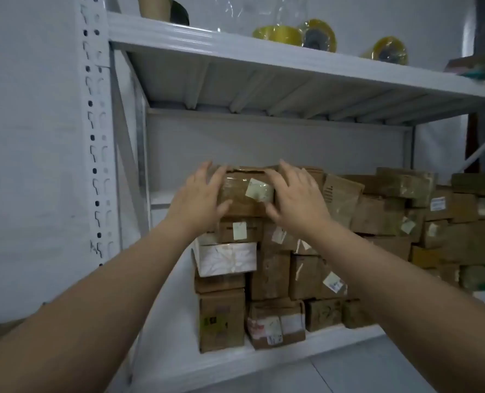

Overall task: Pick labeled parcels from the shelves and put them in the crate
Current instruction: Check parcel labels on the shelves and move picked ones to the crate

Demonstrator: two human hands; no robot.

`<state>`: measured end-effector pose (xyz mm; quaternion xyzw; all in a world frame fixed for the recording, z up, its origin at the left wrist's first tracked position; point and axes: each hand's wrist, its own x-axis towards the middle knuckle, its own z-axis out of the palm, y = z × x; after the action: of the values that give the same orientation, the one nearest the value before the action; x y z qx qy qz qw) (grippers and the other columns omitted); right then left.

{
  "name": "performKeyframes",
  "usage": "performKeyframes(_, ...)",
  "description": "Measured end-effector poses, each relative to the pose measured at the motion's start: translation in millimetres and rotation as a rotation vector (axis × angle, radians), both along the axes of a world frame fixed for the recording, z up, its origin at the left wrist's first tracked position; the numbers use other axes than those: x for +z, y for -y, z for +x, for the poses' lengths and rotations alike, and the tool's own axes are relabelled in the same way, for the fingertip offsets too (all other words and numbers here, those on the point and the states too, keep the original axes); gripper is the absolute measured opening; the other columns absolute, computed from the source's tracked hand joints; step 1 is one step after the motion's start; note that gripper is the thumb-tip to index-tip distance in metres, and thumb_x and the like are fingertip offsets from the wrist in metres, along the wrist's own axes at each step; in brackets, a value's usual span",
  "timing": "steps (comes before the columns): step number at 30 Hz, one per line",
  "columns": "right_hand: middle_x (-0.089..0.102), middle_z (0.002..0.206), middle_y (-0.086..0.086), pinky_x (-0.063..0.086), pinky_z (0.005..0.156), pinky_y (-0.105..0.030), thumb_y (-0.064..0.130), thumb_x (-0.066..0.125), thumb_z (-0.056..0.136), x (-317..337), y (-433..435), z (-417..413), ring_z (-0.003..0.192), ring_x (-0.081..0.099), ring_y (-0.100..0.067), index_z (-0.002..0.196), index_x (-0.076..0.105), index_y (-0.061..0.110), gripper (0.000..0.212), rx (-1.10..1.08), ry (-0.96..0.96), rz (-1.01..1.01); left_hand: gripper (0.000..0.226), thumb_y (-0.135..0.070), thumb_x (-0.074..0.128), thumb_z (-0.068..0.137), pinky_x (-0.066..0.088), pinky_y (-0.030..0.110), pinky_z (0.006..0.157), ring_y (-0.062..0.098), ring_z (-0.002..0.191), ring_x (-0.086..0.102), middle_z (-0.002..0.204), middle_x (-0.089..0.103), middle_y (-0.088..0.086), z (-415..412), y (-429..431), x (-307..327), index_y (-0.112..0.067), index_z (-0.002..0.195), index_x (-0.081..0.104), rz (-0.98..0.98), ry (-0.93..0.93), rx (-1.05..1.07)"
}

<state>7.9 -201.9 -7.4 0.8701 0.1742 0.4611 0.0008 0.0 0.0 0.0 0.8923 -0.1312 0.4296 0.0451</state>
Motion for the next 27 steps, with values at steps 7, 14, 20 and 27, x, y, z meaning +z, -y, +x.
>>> performKeyframes(7,0.032,0.151,-0.007,0.0,0.118,-0.048,0.05,0.046,0.093,14,0,68,0.143,0.019,-0.026,0.149,0.024,0.023,0.066,0.056,0.046,-0.056,0.064,-0.048,0.044,0.094,0.033,0.045,0.108,0.033,0.138,0.024,0.155,0.022,0.006,67,20,22,-0.03,0.15,0.018,0.079,-0.062,0.06)
performKeyframes(14,0.043,0.145,-0.002,-0.002,0.118,-0.044,0.047,0.051,0.092,3,6,85,0.142,0.025,-0.024,0.145,0.036,0.021,0.061,0.209,0.097,0.017,0.042,-0.031,0.049,0.096,0.035,0.031,0.095,0.024,0.119,0.041,0.129,0.053,0.005,63,14,11,-0.015,0.135,0.049,-0.101,0.138,-0.083)
performKeyframes(20,0.049,0.141,-0.003,-0.014,0.113,-0.046,0.064,0.046,0.086,7,10,84,0.142,0.027,-0.025,0.143,0.04,0.019,0.072,0.141,0.122,0.056,0.025,-0.021,0.051,0.097,0.032,0.023,0.082,0.024,0.104,0.05,0.107,0.062,0.007,55,3,10,-0.01,0.115,0.064,-0.083,0.267,-0.161)
performKeyframes(27,0.064,0.125,-0.004,-0.009,0.112,-0.038,0.056,0.055,0.085,14,1,58,0.137,0.036,-0.022,0.142,0.041,0.024,0.067,0.23,0.18,0.147,0.024,-0.016,0.052,0.095,0.038,0.025,0.073,0.024,0.087,0.053,0.091,0.056,0.012,40,-4,5,-0.002,0.109,0.065,-0.096,0.433,-0.197)
